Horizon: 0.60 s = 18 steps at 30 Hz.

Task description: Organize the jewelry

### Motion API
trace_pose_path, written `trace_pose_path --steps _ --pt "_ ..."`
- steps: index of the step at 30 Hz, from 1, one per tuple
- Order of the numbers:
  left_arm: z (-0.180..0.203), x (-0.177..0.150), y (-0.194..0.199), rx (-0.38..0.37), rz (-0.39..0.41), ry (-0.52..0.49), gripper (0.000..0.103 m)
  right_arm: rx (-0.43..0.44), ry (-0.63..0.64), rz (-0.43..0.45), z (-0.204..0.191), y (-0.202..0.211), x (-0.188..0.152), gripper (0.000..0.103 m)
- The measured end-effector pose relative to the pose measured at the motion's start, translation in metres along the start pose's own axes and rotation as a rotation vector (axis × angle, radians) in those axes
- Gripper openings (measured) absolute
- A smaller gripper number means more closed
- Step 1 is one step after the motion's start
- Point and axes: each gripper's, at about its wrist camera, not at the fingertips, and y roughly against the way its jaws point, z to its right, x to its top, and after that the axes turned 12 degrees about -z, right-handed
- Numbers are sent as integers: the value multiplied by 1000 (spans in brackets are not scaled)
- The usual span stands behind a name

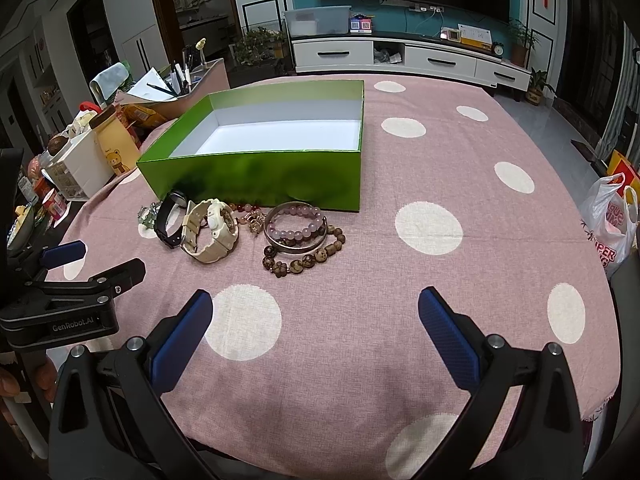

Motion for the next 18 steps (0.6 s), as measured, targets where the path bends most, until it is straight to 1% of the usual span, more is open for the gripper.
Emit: trace_pose_path --steps 18 --pt "3 -1 0 -2 2 -3 101 -1 0 0 1 0 -1 102"
